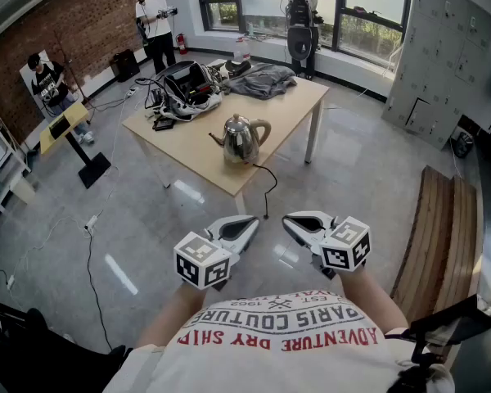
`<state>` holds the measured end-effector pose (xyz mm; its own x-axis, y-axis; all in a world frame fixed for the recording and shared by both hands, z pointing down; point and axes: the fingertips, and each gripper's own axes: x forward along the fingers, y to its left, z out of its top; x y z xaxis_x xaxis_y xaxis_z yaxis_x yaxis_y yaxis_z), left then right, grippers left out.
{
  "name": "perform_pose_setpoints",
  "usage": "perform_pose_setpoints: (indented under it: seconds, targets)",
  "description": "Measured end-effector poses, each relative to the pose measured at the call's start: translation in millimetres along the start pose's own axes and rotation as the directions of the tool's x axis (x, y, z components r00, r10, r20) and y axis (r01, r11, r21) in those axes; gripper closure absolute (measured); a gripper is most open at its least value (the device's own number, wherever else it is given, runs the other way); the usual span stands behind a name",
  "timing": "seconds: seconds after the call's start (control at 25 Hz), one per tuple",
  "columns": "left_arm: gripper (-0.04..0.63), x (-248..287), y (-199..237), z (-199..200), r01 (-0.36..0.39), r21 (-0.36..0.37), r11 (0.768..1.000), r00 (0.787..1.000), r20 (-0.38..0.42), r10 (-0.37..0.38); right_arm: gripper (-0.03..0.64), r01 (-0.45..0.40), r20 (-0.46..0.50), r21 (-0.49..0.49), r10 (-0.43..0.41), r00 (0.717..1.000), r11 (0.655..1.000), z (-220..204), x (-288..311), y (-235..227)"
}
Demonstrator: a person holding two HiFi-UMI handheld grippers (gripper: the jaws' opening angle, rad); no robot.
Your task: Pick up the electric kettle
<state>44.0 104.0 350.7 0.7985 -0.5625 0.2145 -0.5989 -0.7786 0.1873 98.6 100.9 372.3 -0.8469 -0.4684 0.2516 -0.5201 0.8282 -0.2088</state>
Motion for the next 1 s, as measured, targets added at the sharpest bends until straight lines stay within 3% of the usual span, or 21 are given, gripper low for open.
perform_pose_setpoints:
  seconds: [0.52, 1.0]
  targets:
    - [0.594, 4.3, 5.5, -6.5, -0.019, -0.021, 1.000, 1.000, -0.013, 0.018, 0.615, -0.012, -0.019, 0.009, 0.012, 1.000, 1.000, -9.2, 1.5, -4.5]
    - [0.594, 14.5, 5.0, -4.0, -0.013, -0.006, 1.000, 1.000, -0.022, 0.013, 0.615, 0.004, 0.024, 0.058, -0.006, 1.000, 0.998, -6.2, -5.3, -17.1]
